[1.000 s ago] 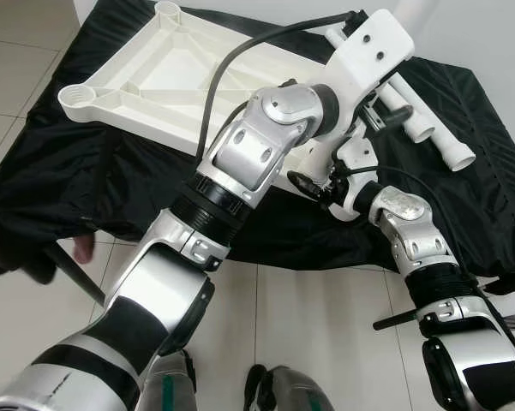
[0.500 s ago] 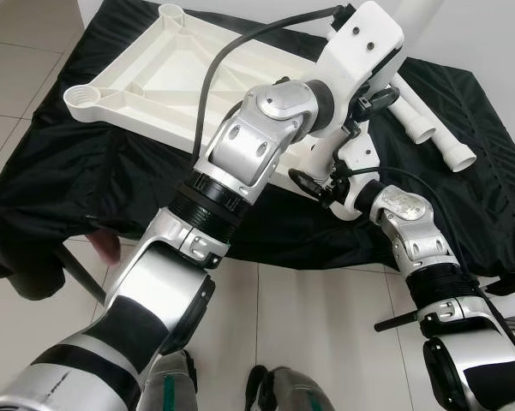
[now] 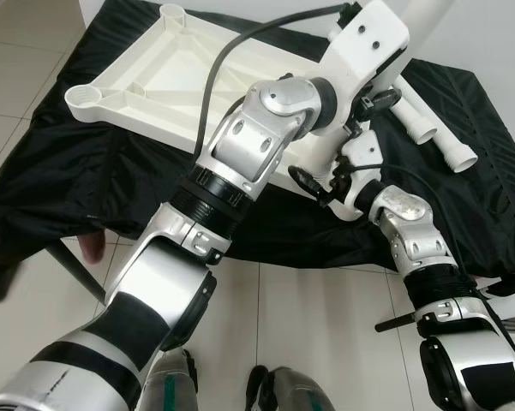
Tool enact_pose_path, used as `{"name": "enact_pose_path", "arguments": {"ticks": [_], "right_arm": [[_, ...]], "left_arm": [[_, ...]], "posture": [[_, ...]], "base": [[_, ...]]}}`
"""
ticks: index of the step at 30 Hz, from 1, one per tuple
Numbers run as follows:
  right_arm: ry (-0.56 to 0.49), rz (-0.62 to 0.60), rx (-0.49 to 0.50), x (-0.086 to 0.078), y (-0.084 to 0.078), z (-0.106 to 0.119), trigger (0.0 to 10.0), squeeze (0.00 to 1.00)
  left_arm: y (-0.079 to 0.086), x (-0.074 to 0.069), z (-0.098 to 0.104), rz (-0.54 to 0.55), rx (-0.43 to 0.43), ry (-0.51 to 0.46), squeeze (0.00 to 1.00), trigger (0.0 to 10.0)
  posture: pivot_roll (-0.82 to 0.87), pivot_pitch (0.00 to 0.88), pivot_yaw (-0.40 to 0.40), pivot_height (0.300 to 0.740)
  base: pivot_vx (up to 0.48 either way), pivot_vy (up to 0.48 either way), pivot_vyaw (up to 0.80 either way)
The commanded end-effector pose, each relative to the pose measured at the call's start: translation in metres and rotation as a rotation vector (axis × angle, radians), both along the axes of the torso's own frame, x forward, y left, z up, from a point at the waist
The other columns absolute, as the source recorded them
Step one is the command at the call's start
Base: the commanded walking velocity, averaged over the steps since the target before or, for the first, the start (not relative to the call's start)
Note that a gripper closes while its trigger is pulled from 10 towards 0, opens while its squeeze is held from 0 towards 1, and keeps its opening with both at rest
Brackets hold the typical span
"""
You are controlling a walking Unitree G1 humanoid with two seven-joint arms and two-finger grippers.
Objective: Building children table
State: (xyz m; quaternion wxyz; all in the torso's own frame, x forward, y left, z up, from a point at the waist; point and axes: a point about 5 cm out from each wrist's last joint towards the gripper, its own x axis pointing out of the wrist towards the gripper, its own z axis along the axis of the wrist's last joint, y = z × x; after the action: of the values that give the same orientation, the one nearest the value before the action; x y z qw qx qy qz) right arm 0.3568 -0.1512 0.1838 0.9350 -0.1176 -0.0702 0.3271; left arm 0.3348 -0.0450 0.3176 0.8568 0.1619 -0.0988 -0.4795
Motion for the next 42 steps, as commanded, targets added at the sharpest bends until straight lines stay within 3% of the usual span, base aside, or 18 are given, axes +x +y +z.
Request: {"name": "enact_pose_path", "arguments": {"ticks": [1, 5, 6, 7, 8, 19, 35, 37, 38, 40, 41, 42], "right_arm": [[0.002, -0.015, 0.041, -0.003, -0.002, -0.003, 10.0, 1.0], [-0.007, -0.049, 0.089, -0.003, 0.0, -0.002, 10.0, 1.0], [-0.008, -0.05, 0.121, -0.005, 0.002, -0.002, 10.0, 0.75], [-0.008, -0.05, 0.121, -0.005, 0.002, -0.002, 10.0, 0.75], [-0.014, -0.058, 0.148, -0.006, 0.004, -0.001, 10.0, 0.0], [-0.065, -0.192, 0.286, -0.009, 0.014, 0.005, 10.0, 0.0], [-0.082, -0.288, 0.347, -0.007, 0.014, 0.016, 10.0, 0.0], [-0.087, -0.291, 0.348, -0.007, 0.014, 0.018, 9.8, 0.0], [-0.088, -0.291, 0.348, -0.007, 0.014, 0.018, 9.2, 0.0], [-0.089, -0.295, 0.349, -0.007, 0.015, 0.019, 9.2, 0.0], [-0.093, -0.296, 0.352, -0.007, 0.015, 0.02, 8.3, 0.0], [-0.093, -0.296, 0.353, -0.007, 0.015, 0.021, 8.3, 0.0]], "left_arm": [[-0.006, -0.003, 0.008, -0.005, -0.002, -0.018, 0.0, 10.0], [-0.003, 0.0, 0.011, 0.017, -0.016, -0.02, 0.0, 10.0], [-0.002, 0.001, 0.013, 0.023, -0.021, -0.022, 0.0, 10.0], [-0.002, 0.001, 0.013, 0.023, -0.021, -0.022, 0.0, 10.0], [-0.001, 0.002, 0.014, 0.029, -0.024, -0.023, 0.0, 10.0], [0.002, 0.004, 0.018, 0.046, -0.035, -0.028, 0.0, 10.0], [0.0, 0.003, 0.018, 0.033, -0.031, -0.029, 0.0, 10.0], [-0.001, 0.003, 0.018, 0.032, -0.031, -0.028, 0.0, 10.0], [-0.001, 0.002, 0.017, 0.03, -0.03, -0.028, 0.0, 10.0], [-0.001, 0.002, 0.017, 0.029, -0.029, -0.029, 0.0, 10.0], [-0.001, 0.002, 0.017, 0.029, -0.029, -0.028, 0.0, 10.0], [-0.001, 0.002, 0.017, 0.029, -0.029, -0.028, 0.0, 10.0]], "posture": [[0.12, 0.104, -0.106, 0.74], [0.12, 0.105, -0.108, 0.74], [0.13, 0.109, -0.11, 0.74], [0.13, 0.109, -0.11, 0.74], [0.13, 0.11, -0.111, 0.74], [0.12, 0.115, -0.115, 0.74], [0.12, 0.12, -0.116, 0.74], [0.12, 0.12, -0.116, 0.74], [0.12, 0.12, -0.117, 0.74], [0.12, 0.12, -0.117, 0.74], [0.12, 0.119, -0.117, 0.74], [0.12, 0.119, -0.117, 0.74]], "base": [[0.0, 0.0, 0.0], [0.0, 0.0, 0.0], [0.0, 0.0, 0.0], [0.0, 0.0, 0.0], [0.0, 0.0, 0.0], [0.0, 0.0, 0.0], [0.0, 0.0, 0.0], [0.0, 0.0, 0.0], [0.0, 0.0, 0.0], [0.0, 0.0, 0.0], [0.0, 0.0, 0.0], [0.0, 0.0, 0.0]]}}
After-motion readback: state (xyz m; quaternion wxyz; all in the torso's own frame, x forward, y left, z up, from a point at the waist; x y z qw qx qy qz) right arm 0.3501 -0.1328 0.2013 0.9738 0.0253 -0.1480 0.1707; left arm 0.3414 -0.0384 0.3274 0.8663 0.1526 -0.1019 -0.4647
